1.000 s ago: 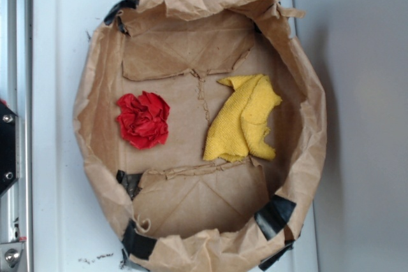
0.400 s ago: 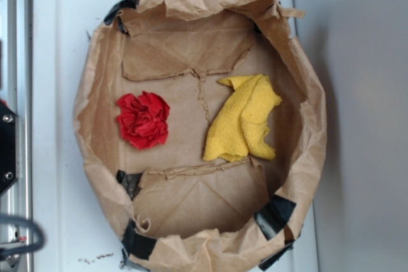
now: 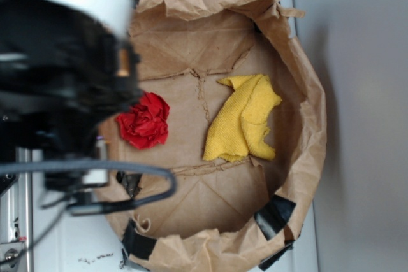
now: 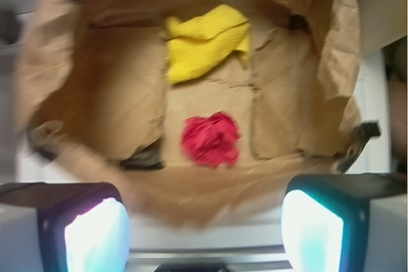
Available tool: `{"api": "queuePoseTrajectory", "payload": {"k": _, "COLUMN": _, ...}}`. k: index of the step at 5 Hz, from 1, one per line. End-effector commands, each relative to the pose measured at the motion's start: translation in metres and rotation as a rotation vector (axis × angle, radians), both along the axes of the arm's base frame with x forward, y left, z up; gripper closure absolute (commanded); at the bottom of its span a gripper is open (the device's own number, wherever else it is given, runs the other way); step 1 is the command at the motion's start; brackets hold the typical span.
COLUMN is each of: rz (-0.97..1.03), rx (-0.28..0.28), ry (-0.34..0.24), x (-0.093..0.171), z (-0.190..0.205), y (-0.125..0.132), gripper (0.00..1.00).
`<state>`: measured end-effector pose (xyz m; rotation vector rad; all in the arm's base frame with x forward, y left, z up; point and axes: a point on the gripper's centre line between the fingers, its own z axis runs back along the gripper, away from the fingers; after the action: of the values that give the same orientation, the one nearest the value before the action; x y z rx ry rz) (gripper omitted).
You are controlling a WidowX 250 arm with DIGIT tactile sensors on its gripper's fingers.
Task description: Grab the red paper.
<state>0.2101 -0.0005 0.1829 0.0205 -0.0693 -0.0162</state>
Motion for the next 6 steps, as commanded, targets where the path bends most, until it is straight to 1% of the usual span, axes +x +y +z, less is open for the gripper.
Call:
{"api": "queuePoseTrajectory", "payload": {"k": 1, "rz": -0.025, "rx": 0.016, "ry": -0.02, "x": 0.03, "z": 0.014, "y": -0.008, "gripper": 0.0}}
{"api": "queuePoseTrajectory", "payload": {"k": 4, "rz": -0.025, "rx": 0.016, "ry": -0.02, "x": 0.03, "z": 0.014, "y": -0.008, "gripper": 0.0}}
{"api": "queuePoseTrajectory", "payload": {"k": 5, "rz": -0.035, "rx": 0.006, "ry": -0.018, "x": 0.033, "z": -0.011, "y": -0.002, "gripper": 0.0}}
{"api": "queuePoseTrajectory", "payload": {"k": 6, "rz": -0.083, "rx": -0.008, "ry": 0.018, "x": 0.029, "z": -0.03, "y": -0.002, "gripper": 0.0}}
